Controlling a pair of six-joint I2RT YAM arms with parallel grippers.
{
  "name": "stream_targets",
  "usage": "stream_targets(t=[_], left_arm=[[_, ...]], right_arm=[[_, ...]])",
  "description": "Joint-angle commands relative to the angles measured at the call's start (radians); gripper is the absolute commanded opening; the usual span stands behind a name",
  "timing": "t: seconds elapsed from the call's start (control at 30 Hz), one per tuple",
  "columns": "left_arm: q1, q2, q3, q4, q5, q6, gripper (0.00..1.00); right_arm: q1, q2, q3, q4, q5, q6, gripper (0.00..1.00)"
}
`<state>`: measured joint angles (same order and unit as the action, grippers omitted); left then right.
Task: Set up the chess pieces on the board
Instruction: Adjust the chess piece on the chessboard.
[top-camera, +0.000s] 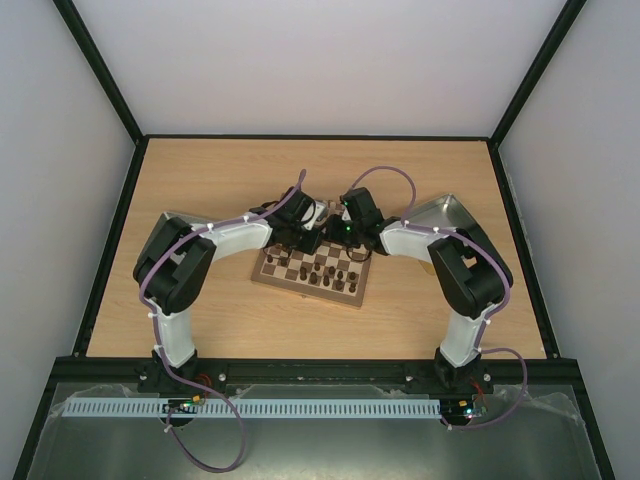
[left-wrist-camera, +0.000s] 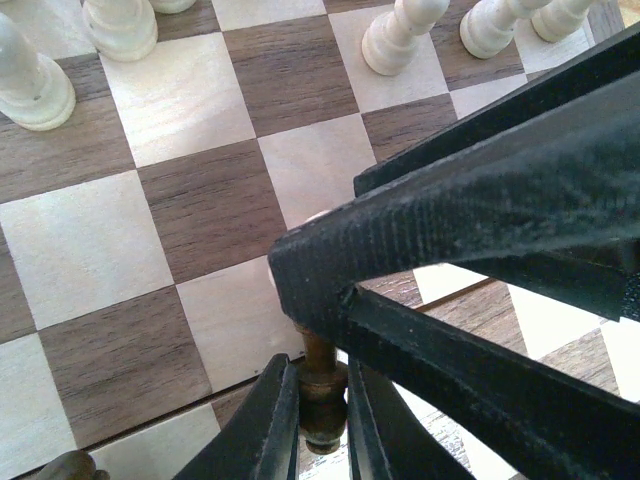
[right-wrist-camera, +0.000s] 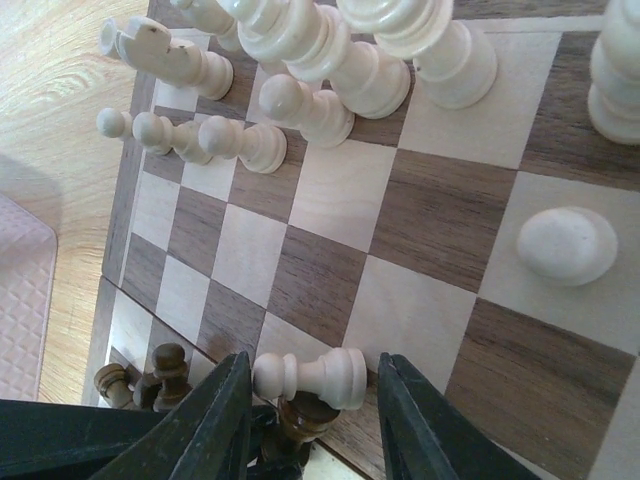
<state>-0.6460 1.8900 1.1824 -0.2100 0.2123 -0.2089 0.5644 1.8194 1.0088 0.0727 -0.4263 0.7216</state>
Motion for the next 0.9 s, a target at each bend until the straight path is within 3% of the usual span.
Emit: stream_targets(t=[0.0,0.5,0.87], left_arm=[[-0.004,0.033,-0.012,-0.066,-0.031,0.006,0.02],[0.012,-0.005,-0.018,-0.058,-0.066,-0.027,0.02],[0.031,-0.044,-0.017,-0.032,0.005,-0.051,0.02]], right_arm=[[0.008,0.013,0.011,-0.039,0.034,-0.018,0.33],[0.031,0.017,0.061,-0.177,0.359,-0.01,0.23],[0.03,-0.09,0.014,-0.061,0.353,0.048,0.3]])
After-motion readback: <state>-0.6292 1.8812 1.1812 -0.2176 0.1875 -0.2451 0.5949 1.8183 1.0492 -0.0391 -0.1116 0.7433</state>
